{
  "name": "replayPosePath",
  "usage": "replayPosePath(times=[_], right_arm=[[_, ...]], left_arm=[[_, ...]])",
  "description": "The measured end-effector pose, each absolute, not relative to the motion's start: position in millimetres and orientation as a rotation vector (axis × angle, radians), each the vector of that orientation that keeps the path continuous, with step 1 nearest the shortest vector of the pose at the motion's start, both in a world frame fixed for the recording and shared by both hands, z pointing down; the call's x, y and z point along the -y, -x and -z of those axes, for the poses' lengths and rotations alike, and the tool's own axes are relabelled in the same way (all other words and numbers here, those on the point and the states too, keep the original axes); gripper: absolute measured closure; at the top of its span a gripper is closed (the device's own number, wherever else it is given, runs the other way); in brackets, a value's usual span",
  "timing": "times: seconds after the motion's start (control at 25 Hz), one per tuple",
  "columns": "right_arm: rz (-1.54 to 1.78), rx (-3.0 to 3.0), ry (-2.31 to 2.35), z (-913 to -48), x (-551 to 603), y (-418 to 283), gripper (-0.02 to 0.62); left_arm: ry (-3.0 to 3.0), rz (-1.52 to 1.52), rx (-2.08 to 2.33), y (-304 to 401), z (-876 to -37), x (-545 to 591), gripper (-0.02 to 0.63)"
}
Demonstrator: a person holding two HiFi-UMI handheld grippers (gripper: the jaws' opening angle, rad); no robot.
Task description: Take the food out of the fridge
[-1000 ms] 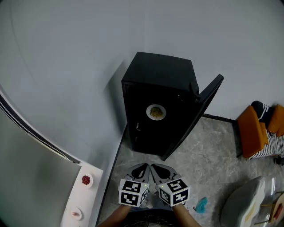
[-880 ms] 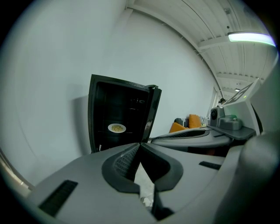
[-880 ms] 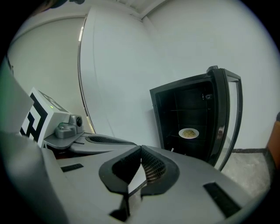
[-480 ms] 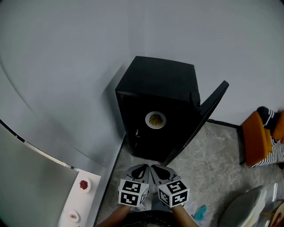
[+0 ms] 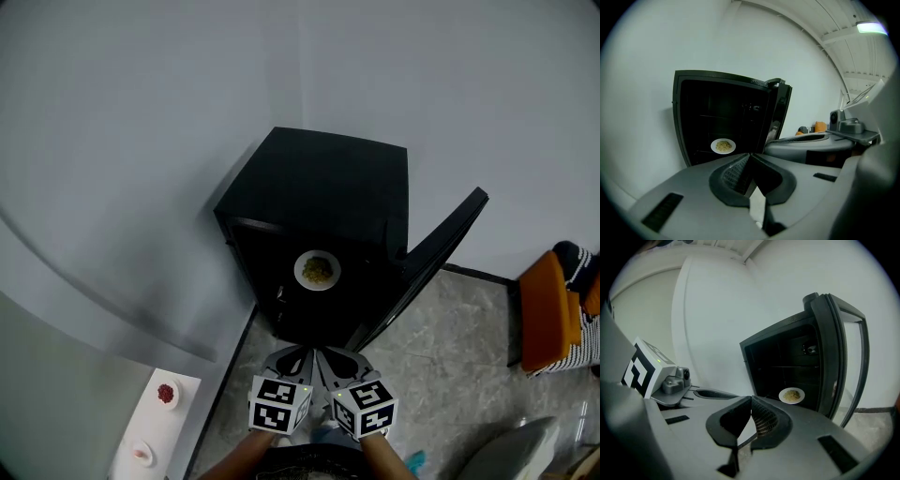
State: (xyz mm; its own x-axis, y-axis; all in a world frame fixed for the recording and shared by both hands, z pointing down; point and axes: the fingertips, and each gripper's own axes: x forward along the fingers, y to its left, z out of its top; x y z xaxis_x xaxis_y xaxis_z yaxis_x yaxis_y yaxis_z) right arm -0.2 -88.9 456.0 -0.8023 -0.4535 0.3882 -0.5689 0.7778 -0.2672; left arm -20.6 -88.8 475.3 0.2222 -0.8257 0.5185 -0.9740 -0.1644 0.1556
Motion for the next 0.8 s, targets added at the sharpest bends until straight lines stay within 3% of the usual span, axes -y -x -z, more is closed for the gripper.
replayPosePath(times=[0.8], right_arm=[[-0.570, 2.712, -0.767, -454, 149, -52, 0.574]], left_arm=[[-2.023, -0.443, 1.665, -32, -481, 144, 0.592]])
